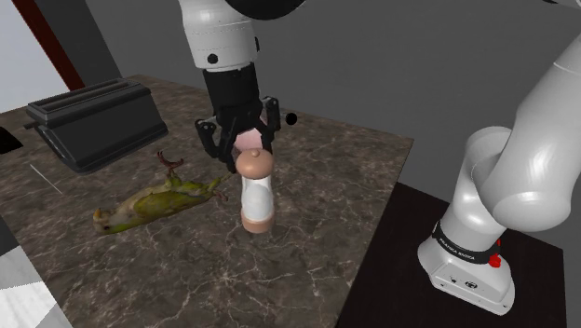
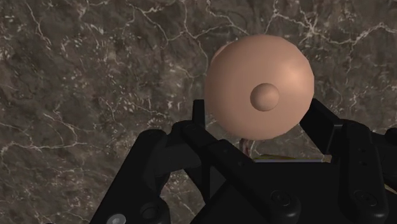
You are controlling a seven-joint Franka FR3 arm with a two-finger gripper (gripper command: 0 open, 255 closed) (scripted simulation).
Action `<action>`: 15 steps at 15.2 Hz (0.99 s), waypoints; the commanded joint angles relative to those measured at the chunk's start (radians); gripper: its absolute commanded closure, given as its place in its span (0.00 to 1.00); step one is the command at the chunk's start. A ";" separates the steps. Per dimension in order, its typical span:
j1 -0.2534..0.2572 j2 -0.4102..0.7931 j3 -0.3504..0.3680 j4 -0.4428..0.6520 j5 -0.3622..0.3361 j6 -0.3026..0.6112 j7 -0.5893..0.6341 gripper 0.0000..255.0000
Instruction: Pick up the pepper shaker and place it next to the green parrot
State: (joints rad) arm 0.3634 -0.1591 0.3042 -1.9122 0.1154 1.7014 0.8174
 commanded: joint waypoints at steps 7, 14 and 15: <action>0.001 0.003 0.002 -0.049 0.001 0.052 -0.002 1.00; 0.001 0.002 0.002 -0.049 0.001 0.052 -0.002 0.00; 0.001 0.002 0.002 -0.049 0.001 0.052 -0.002 0.00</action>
State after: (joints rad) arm 0.3647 -0.1567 0.3065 -1.9611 0.1161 1.7532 0.8150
